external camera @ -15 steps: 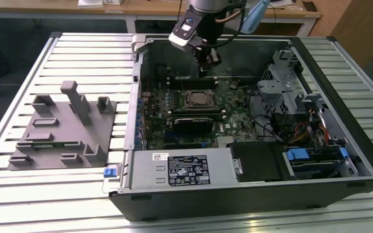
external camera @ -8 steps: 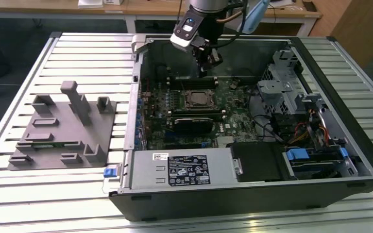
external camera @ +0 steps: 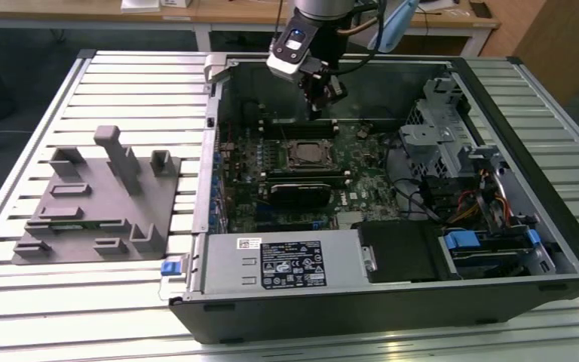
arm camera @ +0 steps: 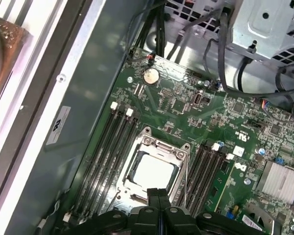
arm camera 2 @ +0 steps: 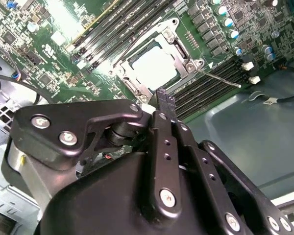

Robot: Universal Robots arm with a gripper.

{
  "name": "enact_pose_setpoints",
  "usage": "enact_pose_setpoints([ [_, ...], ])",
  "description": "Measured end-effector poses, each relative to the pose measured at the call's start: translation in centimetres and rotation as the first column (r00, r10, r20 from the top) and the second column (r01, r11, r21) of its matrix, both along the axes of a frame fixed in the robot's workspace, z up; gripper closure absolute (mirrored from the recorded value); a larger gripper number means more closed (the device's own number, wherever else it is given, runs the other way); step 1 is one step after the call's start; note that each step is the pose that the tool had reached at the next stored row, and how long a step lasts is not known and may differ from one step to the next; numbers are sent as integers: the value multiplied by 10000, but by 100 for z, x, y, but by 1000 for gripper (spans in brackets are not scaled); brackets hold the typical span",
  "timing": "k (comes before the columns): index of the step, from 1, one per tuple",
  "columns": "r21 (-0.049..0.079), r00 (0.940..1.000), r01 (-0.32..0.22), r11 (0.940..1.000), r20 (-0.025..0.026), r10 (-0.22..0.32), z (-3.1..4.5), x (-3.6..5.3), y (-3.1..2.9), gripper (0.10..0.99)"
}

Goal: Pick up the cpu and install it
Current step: 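Install the first cpu locking lever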

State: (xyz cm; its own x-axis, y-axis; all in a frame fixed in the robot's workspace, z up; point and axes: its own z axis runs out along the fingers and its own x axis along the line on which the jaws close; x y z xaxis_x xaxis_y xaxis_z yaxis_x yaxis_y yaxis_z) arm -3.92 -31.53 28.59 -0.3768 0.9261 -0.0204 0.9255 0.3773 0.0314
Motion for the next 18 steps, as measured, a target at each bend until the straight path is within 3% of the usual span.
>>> enact_pose_setpoints([
  [5,0,9980,-628,9980,0,628,0,0,0,980],
  [9,0,9907,-1360,9907,0,1360,-1,0,0,980],
  [14,0,9744,-2250,9744,0,2250,-2,0,0,980],
  [18,0,9555,-2949,9555,0,2949,-5,0,0,980],
])
